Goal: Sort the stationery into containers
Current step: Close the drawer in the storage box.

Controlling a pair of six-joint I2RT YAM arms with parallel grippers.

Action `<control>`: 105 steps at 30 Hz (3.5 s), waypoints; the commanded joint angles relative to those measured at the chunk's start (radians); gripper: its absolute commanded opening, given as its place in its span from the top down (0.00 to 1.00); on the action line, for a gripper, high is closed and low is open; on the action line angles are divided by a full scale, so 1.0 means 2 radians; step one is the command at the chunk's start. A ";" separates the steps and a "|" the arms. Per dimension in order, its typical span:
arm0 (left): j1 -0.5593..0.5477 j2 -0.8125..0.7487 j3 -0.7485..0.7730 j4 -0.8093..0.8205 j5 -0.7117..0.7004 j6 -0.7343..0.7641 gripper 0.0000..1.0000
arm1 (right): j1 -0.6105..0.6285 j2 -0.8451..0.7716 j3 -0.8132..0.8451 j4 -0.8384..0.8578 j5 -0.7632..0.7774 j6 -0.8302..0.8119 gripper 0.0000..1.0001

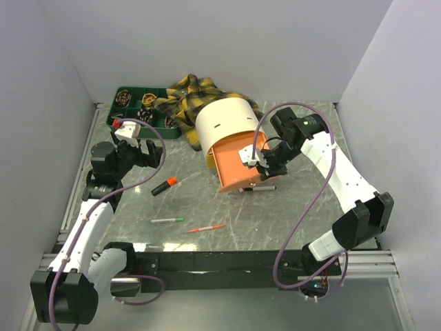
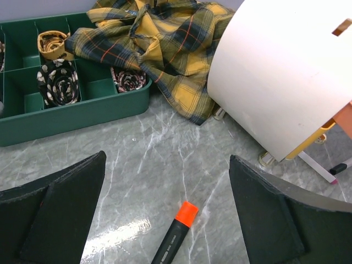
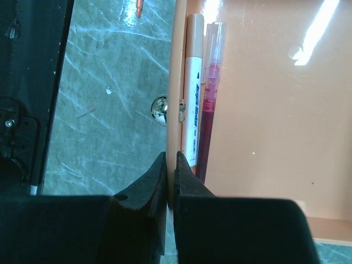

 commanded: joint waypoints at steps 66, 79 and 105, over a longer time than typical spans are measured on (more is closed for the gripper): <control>-0.167 0.505 0.456 0.086 0.288 -0.091 0.99 | -0.044 0.125 0.183 -0.006 -0.008 -0.034 0.93; -0.169 0.512 0.471 0.031 0.283 -0.045 0.99 | -0.062 0.058 0.088 -0.007 0.068 -0.228 0.96; -0.187 0.568 0.516 -0.106 0.253 0.053 0.99 | -0.095 0.128 0.226 -0.006 0.069 -0.300 0.94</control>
